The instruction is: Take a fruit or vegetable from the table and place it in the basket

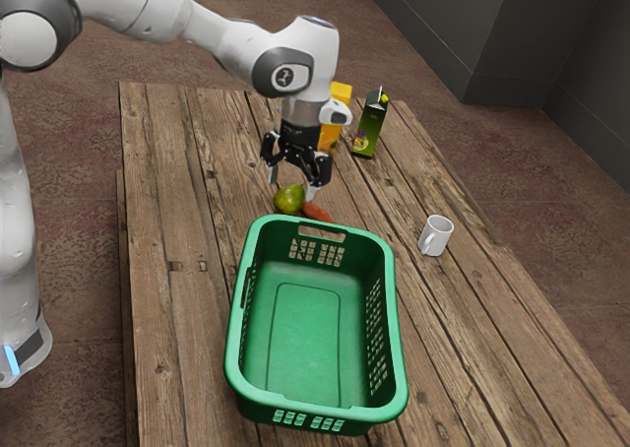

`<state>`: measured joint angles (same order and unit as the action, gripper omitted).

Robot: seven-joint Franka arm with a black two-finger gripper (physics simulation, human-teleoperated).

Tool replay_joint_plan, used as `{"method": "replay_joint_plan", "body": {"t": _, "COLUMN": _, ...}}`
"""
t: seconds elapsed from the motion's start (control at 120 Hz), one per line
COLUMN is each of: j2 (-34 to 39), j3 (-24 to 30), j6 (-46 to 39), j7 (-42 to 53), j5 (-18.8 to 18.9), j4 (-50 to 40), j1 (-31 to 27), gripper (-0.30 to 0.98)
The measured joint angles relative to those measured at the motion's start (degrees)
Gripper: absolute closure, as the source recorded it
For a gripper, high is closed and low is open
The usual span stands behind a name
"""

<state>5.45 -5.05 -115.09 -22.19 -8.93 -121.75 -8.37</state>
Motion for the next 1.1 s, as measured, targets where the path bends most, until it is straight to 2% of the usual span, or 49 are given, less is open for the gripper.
{"method": "replay_joint_plan", "body": {"t": 1.1, "j2": -2.5, "j3": -0.1, "j6": -3.5, "j7": 4.0, "j5": -2.7, "j4": -2.2, "j1": -0.4, "gripper": 0.00}}
